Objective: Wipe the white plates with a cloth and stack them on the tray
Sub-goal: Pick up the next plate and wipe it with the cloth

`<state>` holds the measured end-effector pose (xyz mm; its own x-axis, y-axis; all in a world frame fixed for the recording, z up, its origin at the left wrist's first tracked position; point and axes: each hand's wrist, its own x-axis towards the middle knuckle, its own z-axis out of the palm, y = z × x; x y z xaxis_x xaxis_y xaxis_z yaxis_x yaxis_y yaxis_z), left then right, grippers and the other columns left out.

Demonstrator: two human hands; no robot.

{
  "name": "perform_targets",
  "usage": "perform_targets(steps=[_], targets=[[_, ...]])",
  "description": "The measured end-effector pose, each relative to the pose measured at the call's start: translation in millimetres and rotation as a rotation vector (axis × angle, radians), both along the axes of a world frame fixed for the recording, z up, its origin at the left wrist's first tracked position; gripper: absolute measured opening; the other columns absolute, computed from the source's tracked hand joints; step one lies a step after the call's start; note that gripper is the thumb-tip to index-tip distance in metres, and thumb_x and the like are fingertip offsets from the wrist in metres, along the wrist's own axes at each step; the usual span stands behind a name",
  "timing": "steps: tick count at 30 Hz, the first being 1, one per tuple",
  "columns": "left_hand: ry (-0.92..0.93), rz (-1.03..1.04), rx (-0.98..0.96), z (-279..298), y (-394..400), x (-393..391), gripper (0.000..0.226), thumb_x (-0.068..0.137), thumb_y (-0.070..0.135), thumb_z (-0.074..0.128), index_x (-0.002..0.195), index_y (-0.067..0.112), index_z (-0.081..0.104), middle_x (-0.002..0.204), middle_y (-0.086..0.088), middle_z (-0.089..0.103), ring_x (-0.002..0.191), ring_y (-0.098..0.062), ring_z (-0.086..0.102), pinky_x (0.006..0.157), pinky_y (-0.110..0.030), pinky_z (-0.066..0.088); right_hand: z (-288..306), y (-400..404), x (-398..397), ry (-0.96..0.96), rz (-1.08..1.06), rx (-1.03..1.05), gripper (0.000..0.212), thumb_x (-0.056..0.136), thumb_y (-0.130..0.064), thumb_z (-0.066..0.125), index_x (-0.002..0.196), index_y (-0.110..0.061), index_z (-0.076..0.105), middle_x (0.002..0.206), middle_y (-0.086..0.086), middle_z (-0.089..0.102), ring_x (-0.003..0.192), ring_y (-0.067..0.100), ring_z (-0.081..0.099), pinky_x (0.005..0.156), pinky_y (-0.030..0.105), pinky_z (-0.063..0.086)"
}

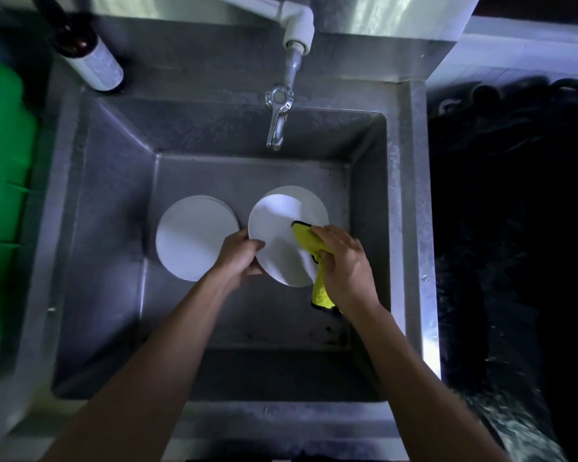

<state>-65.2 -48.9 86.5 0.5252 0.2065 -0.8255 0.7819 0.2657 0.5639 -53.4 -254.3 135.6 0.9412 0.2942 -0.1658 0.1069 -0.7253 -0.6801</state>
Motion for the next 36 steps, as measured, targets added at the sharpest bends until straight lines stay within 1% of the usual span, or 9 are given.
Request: perform_targets(steps=[7,12,16,20,23,27,29,31,36], targets=[[-0.102,0.033,-0.137,57.5,-3.7,-20.5,0.033,0.090,-0.003,0.057,0.118,0.011,0.069,0.113,-0.018,0.073,0.101,-0.035,0.071,0.083,-0.053,0.061,37.2,21.9,-6.8,-0.033,0.067,0.020,0.052,0.085,0.000,0.057,0.133,-0.020,0.061,0.133,0.002,0.061,0.114,0.035,0.055,0.096,0.049,0.048],[-0.178,0.067,-0.187,88.8,-7.0,-29.5,0.036,0.085,-0.009,0.055,0.116,0.004,0.068,0.100,-0.017,0.074,0.090,-0.033,0.071,0.065,-0.038,0.058,44.2,15.4,-18.1,-0.104,0.235,-0.051,0.044,0.097,-0.027,0.058,0.140,-0.026,0.056,0.147,-0.001,0.052,0.131,0.030,0.049,0.102,0.049,0.042],[-0.223,0.071,-0.232,100.7,-5.7,-36.2,0.038,0.086,-0.008,0.057,0.121,0.005,0.067,0.111,-0.019,0.074,0.098,-0.035,0.072,0.069,-0.040,0.059,45.1,0.8,-17.1,-0.188,0.365,-0.087,0.047,0.101,-0.021,0.049,0.149,-0.019,0.047,0.158,0.008,0.038,0.149,0.031,0.029,0.119,0.053,0.026],[-0.252,0.102,-0.278,106.7,-8.5,-38.3,0.043,0.076,0.000,0.063,0.119,0.006,0.067,0.108,-0.015,0.074,0.097,-0.032,0.072,0.070,-0.042,0.060,48.6,-6.4,-11.5,-0.175,0.369,-0.101,0.048,0.106,-0.018,0.045,0.153,-0.018,0.040,0.162,0.011,0.030,0.154,0.031,0.015,0.122,0.054,0.019],[-0.254,0.135,-0.291,109.5,-10.2,-37.2,0.051,0.070,0.003,0.063,0.121,0.004,0.066,0.110,-0.016,0.073,0.096,-0.032,0.071,0.070,-0.043,0.059,52.0,-7.3,-10.9,-0.171,0.301,-0.126,0.047,0.106,-0.019,0.041,0.153,-0.018,0.040,0.162,0.011,0.030,0.154,0.031,0.015,0.120,0.054,0.022],[-0.252,0.127,-0.265,108.9,-12.2,-39.0,0.039,0.086,-0.007,0.055,0.124,0.001,0.063,0.113,-0.022,0.071,0.101,-0.037,0.069,0.069,-0.043,0.060,53.3,-5.0,-21.4,-0.193,0.311,-0.142,0.048,0.103,-0.020,0.040,0.151,-0.018,0.042,0.159,0.012,0.034,0.152,0.034,0.020,0.118,0.057,0.026],[-0.235,0.120,-0.250,105.3,-13.8,-41.0,0.041,0.088,-0.010,0.050,0.126,-0.002,0.061,0.120,-0.028,0.067,0.105,-0.040,0.067,0.076,-0.046,0.059,53.5,-1.1,-29.2,-0.216,0.371,-0.151,0.048,0.103,-0.020,0.041,0.151,-0.018,0.043,0.159,0.012,0.035,0.152,0.034,0.020,0.118,0.057,0.025],[-0.232,0.117,-0.244,103.5,-14.6,-42.2,0.043,0.086,-0.012,0.049,0.128,-0.004,0.059,0.123,-0.033,0.063,0.107,-0.042,0.064,0.084,-0.049,0.055,54.1,5.6,-32.8,-0.225,0.414,-0.151,0.046,0.104,-0.022,0.038,0.150,-0.019,0.043,0.159,0.012,0.035,0.152,0.035,0.020,0.120,0.056,0.024],[-0.246,0.071,-0.232,104.6,-5.6,-42.9,0.051,0.069,0.001,0.058,0.120,0.001,0.066,0.112,-0.028,0.069,0.099,-0.038,0.068,0.078,-0.042,0.058,56.3,23.0,-21.1,-0.214,0.451,-0.164,0.048,0.105,-0.027,0.030,0.151,-0.021,0.041,0.160,0.009,0.034,0.153,0.034,0.018,0.123,0.052,0.018]])
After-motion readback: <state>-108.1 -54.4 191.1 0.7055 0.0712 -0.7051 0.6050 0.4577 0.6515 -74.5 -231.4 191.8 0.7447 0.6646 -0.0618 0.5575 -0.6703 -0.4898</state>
